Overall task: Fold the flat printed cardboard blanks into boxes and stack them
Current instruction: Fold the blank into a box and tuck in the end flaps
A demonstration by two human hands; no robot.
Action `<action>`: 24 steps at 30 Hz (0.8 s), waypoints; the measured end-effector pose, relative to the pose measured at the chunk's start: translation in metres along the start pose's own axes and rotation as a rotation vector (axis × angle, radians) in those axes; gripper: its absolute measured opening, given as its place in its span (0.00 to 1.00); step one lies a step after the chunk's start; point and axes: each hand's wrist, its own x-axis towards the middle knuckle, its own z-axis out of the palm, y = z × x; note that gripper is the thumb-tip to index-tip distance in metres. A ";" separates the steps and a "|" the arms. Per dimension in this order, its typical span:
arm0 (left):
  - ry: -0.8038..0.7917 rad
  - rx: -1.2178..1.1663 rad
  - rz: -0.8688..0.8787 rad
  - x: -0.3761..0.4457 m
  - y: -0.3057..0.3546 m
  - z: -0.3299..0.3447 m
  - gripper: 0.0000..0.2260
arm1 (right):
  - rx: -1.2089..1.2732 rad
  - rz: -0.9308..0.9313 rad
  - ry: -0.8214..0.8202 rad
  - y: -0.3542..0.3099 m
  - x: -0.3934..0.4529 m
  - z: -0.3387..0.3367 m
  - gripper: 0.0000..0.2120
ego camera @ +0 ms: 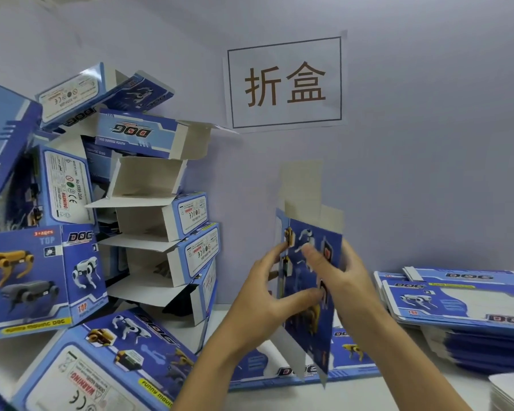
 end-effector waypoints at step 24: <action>0.370 -0.088 0.181 -0.001 0.022 0.009 0.32 | -0.185 -0.238 0.030 0.001 -0.004 -0.013 0.30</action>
